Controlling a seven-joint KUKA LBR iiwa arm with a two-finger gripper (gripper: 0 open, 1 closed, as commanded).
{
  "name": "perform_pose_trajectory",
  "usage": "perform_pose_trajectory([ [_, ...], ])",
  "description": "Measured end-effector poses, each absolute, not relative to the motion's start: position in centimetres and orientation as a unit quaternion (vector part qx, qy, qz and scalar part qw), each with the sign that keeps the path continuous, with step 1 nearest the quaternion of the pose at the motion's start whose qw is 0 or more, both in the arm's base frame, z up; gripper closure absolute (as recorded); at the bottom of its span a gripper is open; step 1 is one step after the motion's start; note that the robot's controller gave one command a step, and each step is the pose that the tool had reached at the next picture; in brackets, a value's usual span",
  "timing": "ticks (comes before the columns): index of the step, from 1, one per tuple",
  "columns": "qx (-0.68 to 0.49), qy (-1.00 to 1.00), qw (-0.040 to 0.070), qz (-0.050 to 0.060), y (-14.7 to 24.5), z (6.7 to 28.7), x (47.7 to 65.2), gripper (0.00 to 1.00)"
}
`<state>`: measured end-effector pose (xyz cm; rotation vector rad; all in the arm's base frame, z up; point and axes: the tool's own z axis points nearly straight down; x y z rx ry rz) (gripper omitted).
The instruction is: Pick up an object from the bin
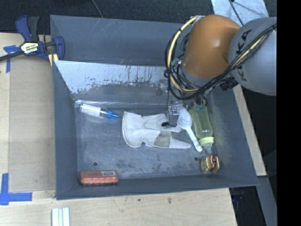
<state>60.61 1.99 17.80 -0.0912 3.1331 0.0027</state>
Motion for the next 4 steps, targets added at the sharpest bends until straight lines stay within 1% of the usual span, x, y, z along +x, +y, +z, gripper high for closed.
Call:
perform_pose_trajectory([
  [1,-0.028,1.0,0.003,0.0,1.9,17.7,60.6,0.0],
  [2,-0.048,0.999,0.006,0.0,0.2,13.0,60.4,0.0],
  [3,-0.09,0.996,0.002,0.0,1.8,7.3,61.4,1.0],
  [4,-0.09,0.996,0.002,0.0,1.8,7.3,61.4,1.0],
])
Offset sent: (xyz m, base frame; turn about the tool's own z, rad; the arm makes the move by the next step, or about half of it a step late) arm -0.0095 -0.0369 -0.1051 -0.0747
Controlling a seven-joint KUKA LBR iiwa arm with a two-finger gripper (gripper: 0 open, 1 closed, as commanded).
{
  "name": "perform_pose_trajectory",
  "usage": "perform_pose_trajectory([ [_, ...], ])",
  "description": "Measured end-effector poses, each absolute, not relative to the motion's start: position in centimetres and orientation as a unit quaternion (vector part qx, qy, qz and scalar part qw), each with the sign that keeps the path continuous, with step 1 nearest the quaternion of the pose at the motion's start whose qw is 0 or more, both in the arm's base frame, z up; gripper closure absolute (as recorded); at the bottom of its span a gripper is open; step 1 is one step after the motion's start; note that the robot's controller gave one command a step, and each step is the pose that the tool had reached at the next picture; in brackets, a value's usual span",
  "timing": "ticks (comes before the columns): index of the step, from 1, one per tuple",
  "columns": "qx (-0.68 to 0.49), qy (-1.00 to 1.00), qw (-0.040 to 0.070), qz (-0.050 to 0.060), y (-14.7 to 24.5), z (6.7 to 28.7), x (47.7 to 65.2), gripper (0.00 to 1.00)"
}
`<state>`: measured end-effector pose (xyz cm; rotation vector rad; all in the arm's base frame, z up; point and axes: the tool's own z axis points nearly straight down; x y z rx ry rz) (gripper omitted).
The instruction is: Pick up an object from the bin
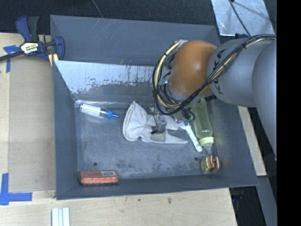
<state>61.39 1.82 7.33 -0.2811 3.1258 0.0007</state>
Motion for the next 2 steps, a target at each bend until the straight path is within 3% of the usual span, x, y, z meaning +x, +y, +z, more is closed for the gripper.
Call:
perform_pose_trajectory([
  [1,-0.089,0.996,0.002,0.0,1.8,7.3,61.4,1.0],
  [2,-0.1,0.995,0.002,0.0,0.8,19.5,60.2,1.0],
])
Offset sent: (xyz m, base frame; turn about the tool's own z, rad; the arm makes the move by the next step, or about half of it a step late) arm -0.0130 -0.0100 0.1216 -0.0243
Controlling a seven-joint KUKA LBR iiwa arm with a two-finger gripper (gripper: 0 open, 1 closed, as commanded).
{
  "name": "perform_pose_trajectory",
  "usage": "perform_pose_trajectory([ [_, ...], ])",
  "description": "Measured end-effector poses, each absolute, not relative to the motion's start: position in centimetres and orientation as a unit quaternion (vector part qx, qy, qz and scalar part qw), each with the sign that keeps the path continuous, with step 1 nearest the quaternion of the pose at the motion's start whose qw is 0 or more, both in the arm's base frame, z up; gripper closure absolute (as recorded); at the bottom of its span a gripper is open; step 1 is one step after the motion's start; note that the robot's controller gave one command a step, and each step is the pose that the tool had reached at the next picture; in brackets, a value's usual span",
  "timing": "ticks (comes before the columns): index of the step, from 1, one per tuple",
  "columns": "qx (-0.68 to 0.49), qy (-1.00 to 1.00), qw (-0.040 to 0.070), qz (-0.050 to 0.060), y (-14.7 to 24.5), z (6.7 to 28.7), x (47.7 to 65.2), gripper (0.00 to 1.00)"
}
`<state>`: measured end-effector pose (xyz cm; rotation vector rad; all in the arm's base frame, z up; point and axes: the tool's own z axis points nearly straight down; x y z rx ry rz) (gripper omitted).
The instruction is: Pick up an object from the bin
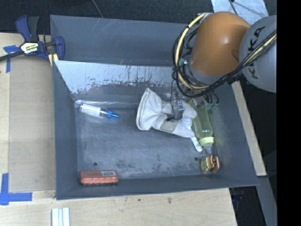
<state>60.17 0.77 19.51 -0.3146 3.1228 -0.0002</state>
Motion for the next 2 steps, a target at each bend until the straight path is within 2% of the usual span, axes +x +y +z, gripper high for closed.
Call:
perform_pose_trajectory([
  [1,-0.1,0.995,0.001,0.0,0.8,19.5,60.2,1.0],
  [2,-0.087,0.996,-0.001,0.0,1.5,24.6,61.4,1.0],
])
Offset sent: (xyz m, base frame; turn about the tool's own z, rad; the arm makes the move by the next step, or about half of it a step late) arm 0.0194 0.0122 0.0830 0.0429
